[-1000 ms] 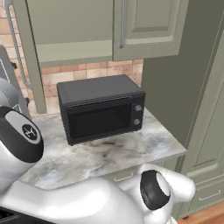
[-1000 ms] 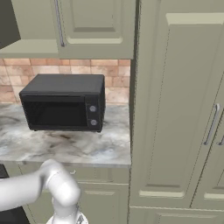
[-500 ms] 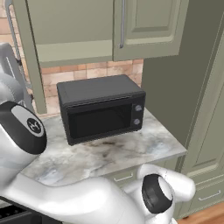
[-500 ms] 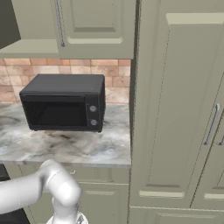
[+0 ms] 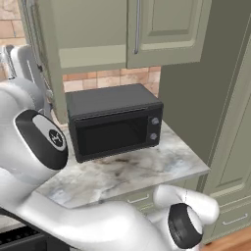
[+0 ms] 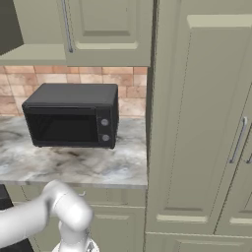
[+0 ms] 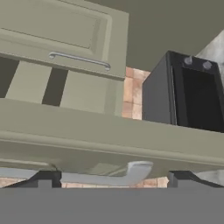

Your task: Open the cabinet and move the ladle to the pot. Then close the cabinet.

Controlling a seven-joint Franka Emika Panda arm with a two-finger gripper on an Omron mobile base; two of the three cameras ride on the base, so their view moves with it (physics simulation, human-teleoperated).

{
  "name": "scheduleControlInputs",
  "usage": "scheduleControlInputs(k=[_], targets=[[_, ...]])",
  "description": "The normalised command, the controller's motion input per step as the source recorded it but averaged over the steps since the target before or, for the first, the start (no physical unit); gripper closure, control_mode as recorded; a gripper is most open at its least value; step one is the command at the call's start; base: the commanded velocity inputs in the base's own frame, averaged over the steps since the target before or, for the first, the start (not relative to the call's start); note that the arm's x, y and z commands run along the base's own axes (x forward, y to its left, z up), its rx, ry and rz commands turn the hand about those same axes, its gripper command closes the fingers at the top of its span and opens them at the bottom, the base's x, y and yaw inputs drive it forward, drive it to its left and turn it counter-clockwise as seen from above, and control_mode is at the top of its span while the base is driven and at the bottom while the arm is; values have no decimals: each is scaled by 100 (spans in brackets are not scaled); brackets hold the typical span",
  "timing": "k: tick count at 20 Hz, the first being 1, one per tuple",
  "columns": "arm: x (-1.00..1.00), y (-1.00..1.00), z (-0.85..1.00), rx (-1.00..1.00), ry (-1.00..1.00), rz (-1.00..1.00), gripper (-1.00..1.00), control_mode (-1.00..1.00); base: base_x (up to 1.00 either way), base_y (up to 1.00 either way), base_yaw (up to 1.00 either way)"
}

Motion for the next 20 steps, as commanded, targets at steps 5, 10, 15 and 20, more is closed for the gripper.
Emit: scheduleControlInputs(k=[5, 10, 15, 20], targets=[[63, -87, 0, 6, 0, 0, -100, -100, 0, 0, 0], [79, -70, 0, 4, 0, 0, -100, -100, 0, 0, 0], [67, -67, 0, 11, -1, 18, -100, -100, 0, 0, 0], [85, -62, -1, 14, -4, 29, -100, -100, 0, 0, 0]])
